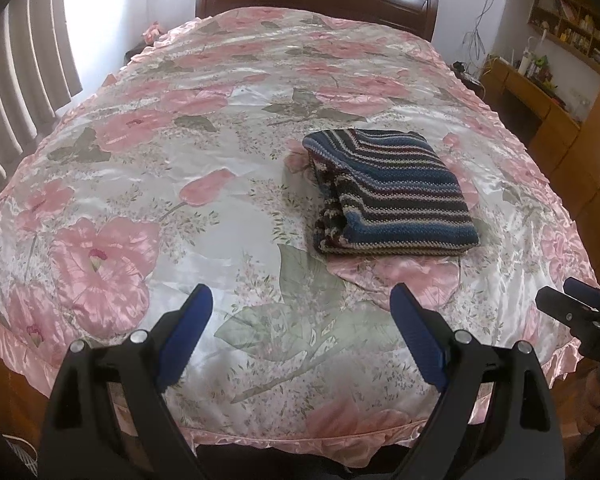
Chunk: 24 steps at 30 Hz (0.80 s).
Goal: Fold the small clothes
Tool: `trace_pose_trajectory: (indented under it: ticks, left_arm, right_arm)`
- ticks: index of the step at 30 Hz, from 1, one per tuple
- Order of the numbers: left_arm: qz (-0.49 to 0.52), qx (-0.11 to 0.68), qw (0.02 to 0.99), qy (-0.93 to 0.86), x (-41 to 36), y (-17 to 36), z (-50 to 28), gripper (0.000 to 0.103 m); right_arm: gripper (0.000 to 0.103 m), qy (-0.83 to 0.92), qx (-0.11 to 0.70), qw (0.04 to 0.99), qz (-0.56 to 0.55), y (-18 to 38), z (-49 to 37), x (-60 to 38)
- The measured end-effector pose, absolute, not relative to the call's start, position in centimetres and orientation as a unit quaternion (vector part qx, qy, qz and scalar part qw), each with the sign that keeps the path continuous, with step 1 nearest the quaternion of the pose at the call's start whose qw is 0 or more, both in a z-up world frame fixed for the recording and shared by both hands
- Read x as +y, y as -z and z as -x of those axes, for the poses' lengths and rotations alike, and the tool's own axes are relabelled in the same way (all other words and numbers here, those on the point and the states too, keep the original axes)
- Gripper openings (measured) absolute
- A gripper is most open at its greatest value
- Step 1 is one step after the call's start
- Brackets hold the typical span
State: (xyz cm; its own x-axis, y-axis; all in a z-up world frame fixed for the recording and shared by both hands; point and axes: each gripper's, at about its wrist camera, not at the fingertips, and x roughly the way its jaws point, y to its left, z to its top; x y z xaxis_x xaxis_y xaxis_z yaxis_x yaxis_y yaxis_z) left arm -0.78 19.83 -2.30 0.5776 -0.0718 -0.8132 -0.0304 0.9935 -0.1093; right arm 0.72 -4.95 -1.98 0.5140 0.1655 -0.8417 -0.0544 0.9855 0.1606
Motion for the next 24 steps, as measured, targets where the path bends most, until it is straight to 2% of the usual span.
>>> trace_pose_trajectory:
  ticks: [24]
  left_arm:
    - [0.042,0.463,0.885,0.010,18.8,2.7,-0.5,0.091]
  right_arm:
    - [0.099,-0.060,0.492,0.867,-0.046,2.6,-2.1,-5.1]
